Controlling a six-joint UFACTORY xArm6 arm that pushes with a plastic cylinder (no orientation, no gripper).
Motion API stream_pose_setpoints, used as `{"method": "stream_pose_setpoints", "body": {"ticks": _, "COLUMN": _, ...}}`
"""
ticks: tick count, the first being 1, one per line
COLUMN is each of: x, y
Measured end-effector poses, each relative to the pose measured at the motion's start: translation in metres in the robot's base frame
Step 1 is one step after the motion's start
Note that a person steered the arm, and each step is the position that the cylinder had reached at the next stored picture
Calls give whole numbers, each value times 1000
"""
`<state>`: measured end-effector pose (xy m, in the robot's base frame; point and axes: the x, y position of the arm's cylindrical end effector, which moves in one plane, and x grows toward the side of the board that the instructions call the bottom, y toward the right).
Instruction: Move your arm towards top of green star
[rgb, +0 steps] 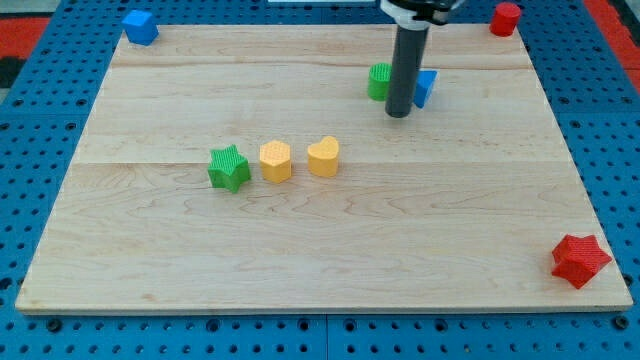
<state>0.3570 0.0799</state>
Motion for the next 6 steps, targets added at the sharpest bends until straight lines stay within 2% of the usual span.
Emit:
{"method": "stream_pose_setpoints", "body": {"ticks": 2, "x": 0, "y": -103}}
{"method": "stream_pose_setpoints", "body": {"ticks": 4, "x": 41, "y": -116}}
{"method": "stream_pose_setpoints", "body": {"ticks": 6, "x": 59, "y": -200}}
